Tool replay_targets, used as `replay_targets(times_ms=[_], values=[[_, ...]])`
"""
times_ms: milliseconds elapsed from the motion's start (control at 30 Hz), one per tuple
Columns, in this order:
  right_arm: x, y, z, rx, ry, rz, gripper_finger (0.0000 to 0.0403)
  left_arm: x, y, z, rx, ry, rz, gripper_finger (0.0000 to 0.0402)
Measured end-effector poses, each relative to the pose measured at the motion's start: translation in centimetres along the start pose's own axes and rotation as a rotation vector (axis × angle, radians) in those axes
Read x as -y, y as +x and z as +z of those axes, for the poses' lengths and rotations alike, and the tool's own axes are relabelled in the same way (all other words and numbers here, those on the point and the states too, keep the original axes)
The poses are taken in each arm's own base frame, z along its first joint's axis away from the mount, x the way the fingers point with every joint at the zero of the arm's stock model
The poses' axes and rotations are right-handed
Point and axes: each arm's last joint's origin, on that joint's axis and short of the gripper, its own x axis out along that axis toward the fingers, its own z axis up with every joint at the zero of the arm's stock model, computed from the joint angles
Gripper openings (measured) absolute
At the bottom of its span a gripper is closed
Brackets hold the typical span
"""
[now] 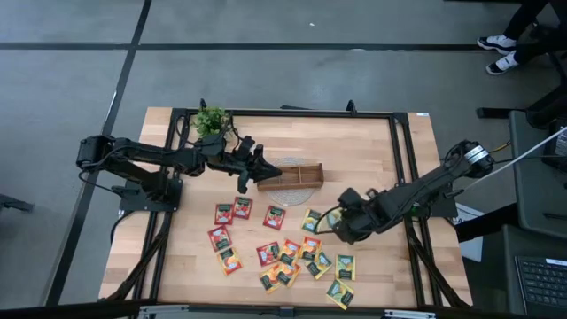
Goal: Pick & Place Tea
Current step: Put the yellow tea bag into the right section of the wooden organizer
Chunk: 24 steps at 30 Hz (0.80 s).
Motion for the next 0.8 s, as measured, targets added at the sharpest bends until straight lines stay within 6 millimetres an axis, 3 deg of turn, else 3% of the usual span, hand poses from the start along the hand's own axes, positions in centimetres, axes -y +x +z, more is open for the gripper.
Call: replay_targets(times_ms=[167,400,600,800], values=[[-0.8,-2.6,3.0,0.063,-0.212,0.087,0.0001,0.1,0.0,-0.1,-0.031,-0.037,-0.035,0.0044],[-0.4,-5.1,7.2,0.156,-0.355,0.129,0.0,0.6,0.2,-0.6,-0.059,-0.058,-0.056,0.0102],[0.6,-6.3,10.1,0.201,-0.473,0.156,0.0,0.8,0.2,-0.8,-0.065,-0.06,-0.063,0.014],[1.0,-6.5,12.1,0.26,-0.58,0.197,0.0,0.7,0.2,-0.8,-0.079,-0.072,-0.062,0.0149]])
